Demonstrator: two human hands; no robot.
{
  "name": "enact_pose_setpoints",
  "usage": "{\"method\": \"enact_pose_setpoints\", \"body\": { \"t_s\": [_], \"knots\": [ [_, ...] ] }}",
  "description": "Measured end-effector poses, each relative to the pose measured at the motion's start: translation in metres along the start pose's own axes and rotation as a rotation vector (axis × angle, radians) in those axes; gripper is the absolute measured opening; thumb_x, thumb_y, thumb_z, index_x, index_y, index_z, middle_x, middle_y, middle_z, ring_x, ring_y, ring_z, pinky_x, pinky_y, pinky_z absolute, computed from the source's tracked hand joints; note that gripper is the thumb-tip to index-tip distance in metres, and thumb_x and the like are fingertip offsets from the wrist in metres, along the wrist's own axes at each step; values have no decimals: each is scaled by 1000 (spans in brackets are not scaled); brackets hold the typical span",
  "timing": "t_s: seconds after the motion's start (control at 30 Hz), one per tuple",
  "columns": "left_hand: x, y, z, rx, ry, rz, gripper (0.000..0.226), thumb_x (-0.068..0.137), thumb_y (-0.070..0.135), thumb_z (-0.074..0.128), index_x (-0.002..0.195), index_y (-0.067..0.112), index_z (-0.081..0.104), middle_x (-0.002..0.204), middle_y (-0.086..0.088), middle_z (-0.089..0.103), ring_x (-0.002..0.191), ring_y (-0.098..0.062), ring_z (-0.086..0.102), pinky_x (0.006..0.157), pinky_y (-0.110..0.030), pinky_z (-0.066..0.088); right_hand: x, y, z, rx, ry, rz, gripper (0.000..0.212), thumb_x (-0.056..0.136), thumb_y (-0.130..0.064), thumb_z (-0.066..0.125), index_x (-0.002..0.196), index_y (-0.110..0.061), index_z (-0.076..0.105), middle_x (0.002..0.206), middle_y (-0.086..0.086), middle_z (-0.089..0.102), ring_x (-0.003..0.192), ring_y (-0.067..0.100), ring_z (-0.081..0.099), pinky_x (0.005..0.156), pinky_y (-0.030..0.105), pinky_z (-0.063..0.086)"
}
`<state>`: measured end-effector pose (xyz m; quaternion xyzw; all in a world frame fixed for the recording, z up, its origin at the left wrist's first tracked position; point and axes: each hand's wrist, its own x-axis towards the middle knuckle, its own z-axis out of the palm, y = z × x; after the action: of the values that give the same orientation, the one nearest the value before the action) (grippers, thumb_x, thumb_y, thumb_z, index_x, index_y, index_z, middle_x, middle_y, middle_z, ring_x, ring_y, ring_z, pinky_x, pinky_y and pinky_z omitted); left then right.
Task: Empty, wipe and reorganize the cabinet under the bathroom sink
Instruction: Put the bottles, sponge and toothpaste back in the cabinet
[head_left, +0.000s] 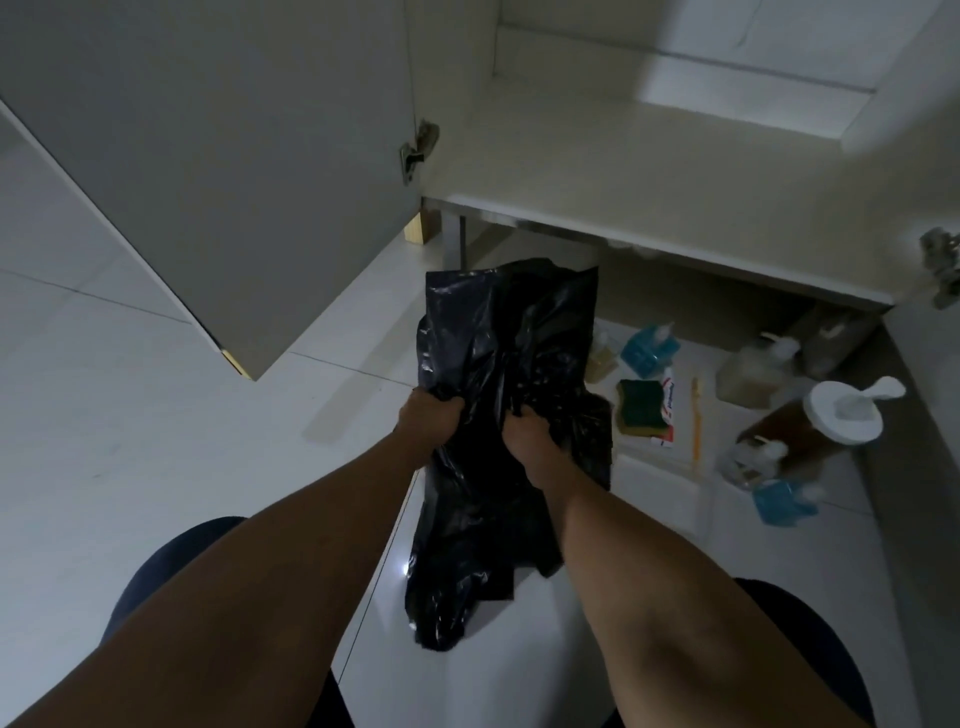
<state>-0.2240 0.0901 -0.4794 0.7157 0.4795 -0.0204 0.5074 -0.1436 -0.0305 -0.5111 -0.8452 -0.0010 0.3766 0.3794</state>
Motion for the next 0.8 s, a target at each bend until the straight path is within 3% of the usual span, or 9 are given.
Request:
{"method": "enact_pose_setpoints", "body": {
  "t_s": [0.07,0.17,0.27,0.33,0.4,0.5,0.63,0.7,0.8],
  "knots": [
    [3,-6,-5,-41,22,-36,57,70,41,64,117,9,64,104,-14,69,98,-34,66,87,-42,57,2,0,16,69,-77,11,54,97,-34,41,145,-9,37,144,16,43,131,34,43,110,44,37],
    [16,-15,-20,-30,82,-73,66,65,44,62,120,6,61,108,-16,68,99,-36,65,89,-44,56,16,1,44,124,-160,33,63,89,-52,46,144,-22,40,144,11,46,124,35,50,107,43,41],
    [23,-16,-36,-22,147,-100,65,70,41,61,124,5,56,115,-20,65,104,-38,63,93,-46,54,-16,-22,49,164,-241,-98,46,101,-29,42,143,-11,41,140,10,50,123,30,50,98,30,41],
    [23,-11,-44,-39,203,-120,64,78,37,58,133,5,49,125,-21,60,112,-41,58,99,-48,49,-16,-28,52,213,-265,-137,35,102,-21,42,136,-14,47,126,5,57,107,25,54,86,25,40],
    [18,-5,-46,-23,264,-131,68,86,34,53,146,8,34,140,-21,47,125,-43,47,106,-51,40,-17,-32,51,229,-225,-182,36,101,-27,45,136,-17,46,121,3,56,104,22,54,86,26,38],
    [8,8,-44,56,359,-78,76,92,34,50,155,14,13,157,-14,25,140,-40,28,111,-56,27,-21,-32,42,36,-29,-297,34,98,-35,46,125,-15,41,114,10,59,101,28,58,85,35,46],
    [-5,31,-39,240,485,81,83,89,37,53,157,19,8,164,-6,8,149,-31,9,116,-58,14,-31,-33,18,-167,262,-466,25,95,-37,45,106,-15,40,101,12,55,83,31,58,72,42,51],
    [-12,41,-38,352,473,189,82,86,38,55,155,20,14,163,-7,9,149,-32,8,115,-57,14,-33,-37,5,-208,216,-493,25,96,-33,47,102,-9,46,99,13,54,81,29,57,69,39,50],
    [-21,53,-37,478,349,262,78,84,41,58,153,25,24,160,-8,15,146,-34,13,114,-60,18,-35,-39,-10,-206,52,-491,20,96,-26,49,101,-7,54,98,16,60,89,32,61,76,41,51]
  ]
}}
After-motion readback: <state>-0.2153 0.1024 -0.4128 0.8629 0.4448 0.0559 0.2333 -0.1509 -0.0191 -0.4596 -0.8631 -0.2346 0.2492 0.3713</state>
